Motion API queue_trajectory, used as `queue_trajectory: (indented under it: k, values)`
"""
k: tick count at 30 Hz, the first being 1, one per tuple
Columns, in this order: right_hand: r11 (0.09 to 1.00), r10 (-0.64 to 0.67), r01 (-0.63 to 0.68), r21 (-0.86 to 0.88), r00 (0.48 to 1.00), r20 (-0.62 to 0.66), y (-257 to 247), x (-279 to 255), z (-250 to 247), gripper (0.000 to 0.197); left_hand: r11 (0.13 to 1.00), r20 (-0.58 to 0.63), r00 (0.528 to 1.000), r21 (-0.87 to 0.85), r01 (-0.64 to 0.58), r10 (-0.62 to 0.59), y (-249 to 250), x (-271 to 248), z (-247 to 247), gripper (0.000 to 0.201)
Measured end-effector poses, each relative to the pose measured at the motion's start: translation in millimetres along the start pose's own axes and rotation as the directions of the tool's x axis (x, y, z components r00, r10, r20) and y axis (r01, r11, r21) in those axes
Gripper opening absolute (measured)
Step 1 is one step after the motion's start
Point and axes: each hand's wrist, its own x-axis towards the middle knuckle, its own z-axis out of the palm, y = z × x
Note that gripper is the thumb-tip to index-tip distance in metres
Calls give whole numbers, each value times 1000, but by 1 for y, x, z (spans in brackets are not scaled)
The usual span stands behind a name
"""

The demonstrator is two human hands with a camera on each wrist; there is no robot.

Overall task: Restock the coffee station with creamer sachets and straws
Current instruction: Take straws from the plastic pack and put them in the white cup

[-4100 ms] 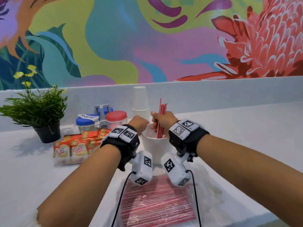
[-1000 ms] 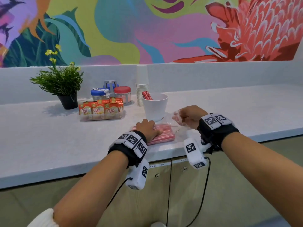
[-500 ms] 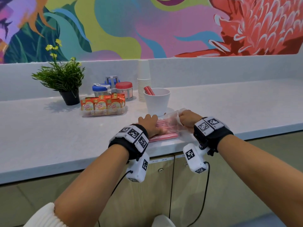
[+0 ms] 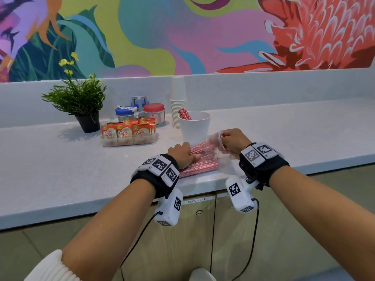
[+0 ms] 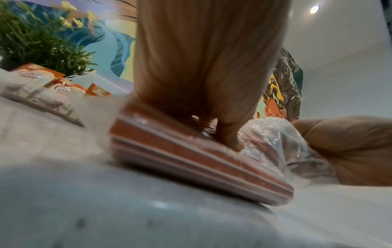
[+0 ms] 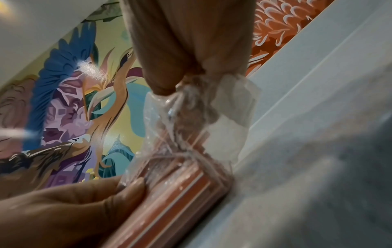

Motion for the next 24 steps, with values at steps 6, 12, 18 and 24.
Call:
queue_trajectory:
  k: [6, 12, 18, 24]
  values:
    - [998, 57, -56, 36, 997, -50, 0, 7, -10, 19, 999, -8, 1000, 26, 22, -21, 1, 3, 4, 57]
    - [986, 114, -99, -137, 988, 100, -3, -1, 8, 26, 1000, -41, 999, 9, 20, -20, 5, 4, 7, 55]
    - [994, 111, -111, -24, 993, 29, -14, 2, 9, 25, 998, -73, 997, -59, 28, -33, 3, 3, 7, 61]
    - [994, -70, 68, -89, 997, -23, -25, 8, 6, 18, 996, -182, 983, -84, -32, 16, 11, -3, 0, 43]
